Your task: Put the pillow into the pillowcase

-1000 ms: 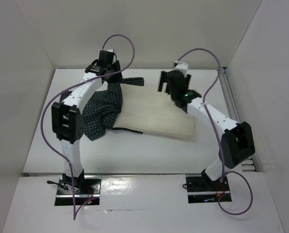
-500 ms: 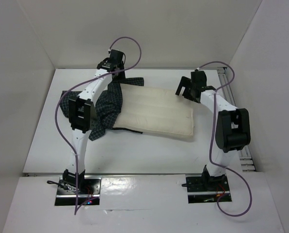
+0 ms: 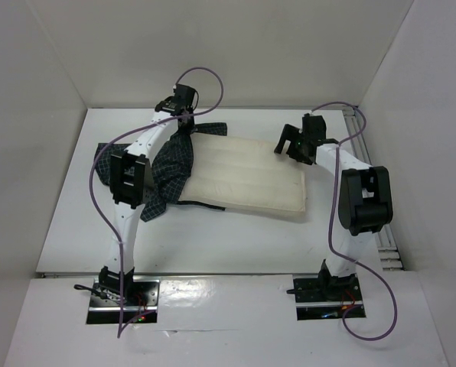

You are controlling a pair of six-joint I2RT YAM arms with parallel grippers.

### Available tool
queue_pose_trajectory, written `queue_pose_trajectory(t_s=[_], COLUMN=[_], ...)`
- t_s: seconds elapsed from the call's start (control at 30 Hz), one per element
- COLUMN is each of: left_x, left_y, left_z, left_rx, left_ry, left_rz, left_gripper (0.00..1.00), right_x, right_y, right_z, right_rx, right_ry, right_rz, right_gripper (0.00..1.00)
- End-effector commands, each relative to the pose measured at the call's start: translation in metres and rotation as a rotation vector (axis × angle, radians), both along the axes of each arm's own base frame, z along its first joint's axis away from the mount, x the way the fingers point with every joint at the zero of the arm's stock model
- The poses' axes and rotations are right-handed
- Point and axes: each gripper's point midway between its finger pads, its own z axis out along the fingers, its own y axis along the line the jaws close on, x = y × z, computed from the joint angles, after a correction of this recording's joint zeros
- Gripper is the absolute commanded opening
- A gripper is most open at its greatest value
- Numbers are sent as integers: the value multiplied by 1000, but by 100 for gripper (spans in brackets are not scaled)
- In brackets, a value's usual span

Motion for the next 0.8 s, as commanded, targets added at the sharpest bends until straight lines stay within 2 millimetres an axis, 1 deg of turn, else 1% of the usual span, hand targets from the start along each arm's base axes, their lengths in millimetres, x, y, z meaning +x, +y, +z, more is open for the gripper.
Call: queue_pose_trajectory(t_s=[0.0, 0.07, 0.1, 0.13, 0.17, 0.2, 0.23, 0.27, 0.3, 0.33, 0.37, 0.4, 0.43, 0.47, 0.5, 0.53, 0.57, 0.6, 0.63, 0.67, 0.7, 0.73, 0.77], left_x=[-3, 0, 0, 2, 3, 0, 4, 4, -1, -3, -5, -5, -13, -19, -23, -33, -39, -49, -59, -66, -72, -76, -82], left_y=[-4, -5, -5, -9, -11, -20, -25, -35, -47, -65, -75, -79, -96, -109, -118, -130, -140, -153, -164, -171, -178, -184, -190], left_z=[-9, 4, 8, 12, 25, 30, 39, 40, 48, 54, 58, 64, 65, 65, 66, 72, 73, 79, 81, 91, 95, 91, 92], left_rx=[2, -6, -9, -28, -41, -54, -67, -80, -97, -127, -141, -154, -182, -198, -213, -254, -282, -319, -399, -455, -511, -571, -589], left_ry=[26, -3, -15, -31, -56, -62, -91, -99, -107, -121, -126, -136, -127, -122, -117, -111, -102, -93, -67, -67, -64, -50, -45], left_rz=[-30, -30, -30, -41, -59, -78, -110, -145, -184, -248, -281, -306, -364, -397, -421, -470, -505, -541, -560, -578, -602, -592, -600], left_gripper=[17, 6, 2, 1, 0, 0, 0, 0, 0, 0, 0, 0, 0, 0, 0, 0, 0, 0, 0, 0, 0, 0, 0], right_x=[-6, -4, -4, -8, -5, -6, -13, -10, -14, -16, -19, -22, -25, -22, -26, -27, -26, -28, -30, -33, -33, -35, -35], right_y=[11, 11, 11, 18, 21, 31, 50, 63, 75, 94, 99, 110, 113, 120, 125, 122, 123, 123, 127, 124, 120, 121, 115], right_z=[-11, -10, -10, -13, -10, -8, -3, 6, 12, 26, 24, 32, 35, 55, 59, 61, 84, 92, 101, 103, 119, 121, 114], right_rx=[34, 27, 20, 26, 32, 39, 76, 104, 130, 161, 162, 171, 191, 192, 201, 200, 211, 223, 246, 249, 249, 247, 225], right_ry=[18, 7, 5, 14, -9, -24, -41, -85, -110, -155, -157, -181, -188, -257, -268, -278, -346, -372, -391, -403, -455, -463, -456], right_rz=[51, 59, 66, 96, 120, 162, 253, 313, 369, 429, 442, 473, 479, 498, 506, 478, 476, 470, 455, 435, 410, 394, 357], right_gripper=[100, 99, 97, 95, 90, 86, 82, 59, 42, 24, 8, 0, 0, 0, 0, 0, 0, 0, 0, 0, 0, 0, 0])
